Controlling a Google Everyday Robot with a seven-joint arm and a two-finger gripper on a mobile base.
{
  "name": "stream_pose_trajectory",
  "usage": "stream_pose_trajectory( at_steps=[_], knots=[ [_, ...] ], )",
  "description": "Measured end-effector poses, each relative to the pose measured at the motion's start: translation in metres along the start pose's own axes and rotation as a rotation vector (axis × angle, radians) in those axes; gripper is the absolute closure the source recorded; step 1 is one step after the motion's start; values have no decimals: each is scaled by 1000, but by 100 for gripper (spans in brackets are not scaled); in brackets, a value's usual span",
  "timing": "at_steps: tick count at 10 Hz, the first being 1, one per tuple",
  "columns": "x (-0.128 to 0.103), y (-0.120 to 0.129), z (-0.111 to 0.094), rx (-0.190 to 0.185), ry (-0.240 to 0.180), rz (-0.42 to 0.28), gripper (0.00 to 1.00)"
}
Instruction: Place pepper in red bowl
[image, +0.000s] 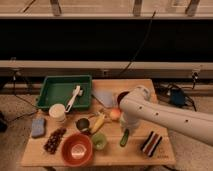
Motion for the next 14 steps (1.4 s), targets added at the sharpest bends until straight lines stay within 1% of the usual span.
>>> stream_pose_trajectory(
  at_steps=[4,5,7,8,10,12,14],
  knots=[
    [0,0,0,-1,-1,0,100],
    [-4,0,0,-3,-2,-15,100],
    [-26,-10,-2,1,-10,-83,100],
    [-37,-20,-2,6,-15,-116,100],
    [-74,-59,-2,18,-30,-206,100],
    [-102,-96,-3,31,-40,-288,100],
    [-125,-131,-12,51,-42,-376,100]
  ],
)
